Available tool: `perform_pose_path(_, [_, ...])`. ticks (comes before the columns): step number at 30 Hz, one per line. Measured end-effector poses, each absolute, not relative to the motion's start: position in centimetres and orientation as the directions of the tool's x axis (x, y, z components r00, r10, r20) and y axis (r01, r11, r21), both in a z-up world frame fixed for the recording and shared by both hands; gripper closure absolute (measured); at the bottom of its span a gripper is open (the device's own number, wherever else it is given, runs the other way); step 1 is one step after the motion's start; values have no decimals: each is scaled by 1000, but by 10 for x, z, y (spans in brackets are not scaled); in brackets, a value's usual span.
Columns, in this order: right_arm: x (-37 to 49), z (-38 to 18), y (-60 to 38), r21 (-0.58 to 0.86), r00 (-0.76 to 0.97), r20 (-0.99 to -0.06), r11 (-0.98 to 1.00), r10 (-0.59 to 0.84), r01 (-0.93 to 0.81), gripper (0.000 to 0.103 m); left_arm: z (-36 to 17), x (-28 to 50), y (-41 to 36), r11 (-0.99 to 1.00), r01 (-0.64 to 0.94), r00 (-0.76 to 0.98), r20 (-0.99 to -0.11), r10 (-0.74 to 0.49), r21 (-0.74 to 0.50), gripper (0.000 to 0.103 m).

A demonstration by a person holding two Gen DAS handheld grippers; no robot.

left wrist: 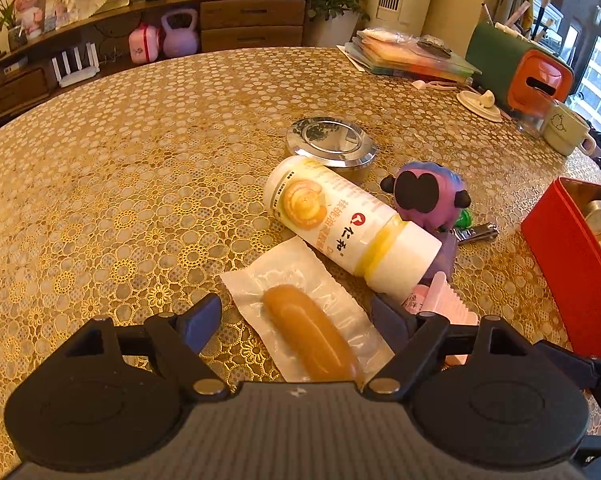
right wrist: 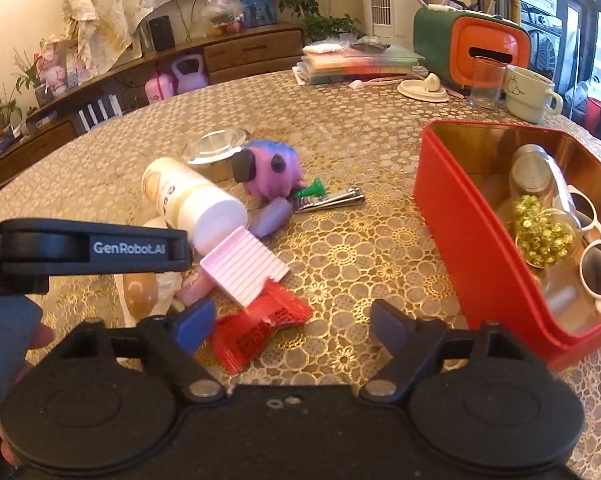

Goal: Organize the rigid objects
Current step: 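Grasp the sausage with its wrapper in the left tool while the right tool grasps the red packet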

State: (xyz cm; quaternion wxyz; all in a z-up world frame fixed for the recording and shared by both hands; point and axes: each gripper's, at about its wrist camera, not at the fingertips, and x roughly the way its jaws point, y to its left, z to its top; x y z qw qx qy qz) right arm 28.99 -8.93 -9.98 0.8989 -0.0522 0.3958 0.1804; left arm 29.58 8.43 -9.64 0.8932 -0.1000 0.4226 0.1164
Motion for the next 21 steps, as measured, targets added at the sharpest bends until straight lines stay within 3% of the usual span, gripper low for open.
perform_pose_path(4, [286,-102,-85,8,636,-724,926,267,-379,25,-99,291,76,964,-263,634,-761,138,-44,25])
perform_pose_path(14, [280,-101,-85,-26,652,-705,909,279,-416,68,-99,279,81,974,-227,665,-734,136,-26,44])
perform_pose_path(21, [277,-99,-93,-16,653,-697,903,297,-429,72,-98,271,89,973,-218,686,-720,99,-74,50])
